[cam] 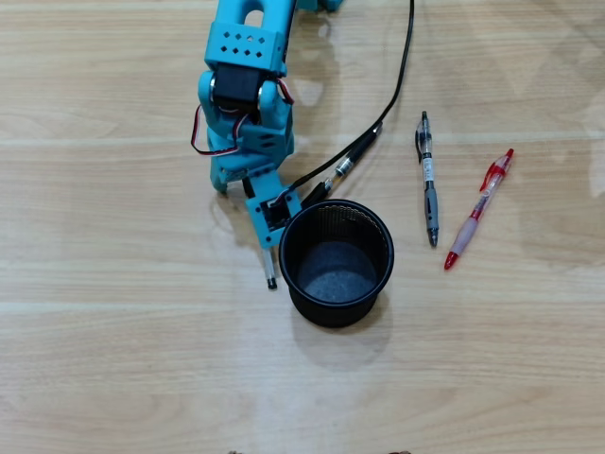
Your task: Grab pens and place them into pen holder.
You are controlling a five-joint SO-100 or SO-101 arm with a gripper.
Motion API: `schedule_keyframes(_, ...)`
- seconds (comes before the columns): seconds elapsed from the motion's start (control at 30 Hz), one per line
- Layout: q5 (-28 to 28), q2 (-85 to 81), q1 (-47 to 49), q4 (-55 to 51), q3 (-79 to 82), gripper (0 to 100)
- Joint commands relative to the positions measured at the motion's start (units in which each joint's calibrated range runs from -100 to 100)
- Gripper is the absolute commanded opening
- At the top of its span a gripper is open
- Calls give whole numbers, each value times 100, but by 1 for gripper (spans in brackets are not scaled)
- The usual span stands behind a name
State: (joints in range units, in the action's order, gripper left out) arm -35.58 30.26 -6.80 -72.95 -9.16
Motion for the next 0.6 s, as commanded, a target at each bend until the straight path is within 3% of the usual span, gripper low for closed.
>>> schedule_keyframes(0.0, -2, 153, -38, 166, -21, 15)
schedule_keyframes(0.13, -7, 153, -127, 166, -21, 1)
schedule_keyframes(0.33, 45, -126, -369, 106, -184, 2)
schedule_keyframes(0.57, 212, -1809, -756, 106, -1116, 2)
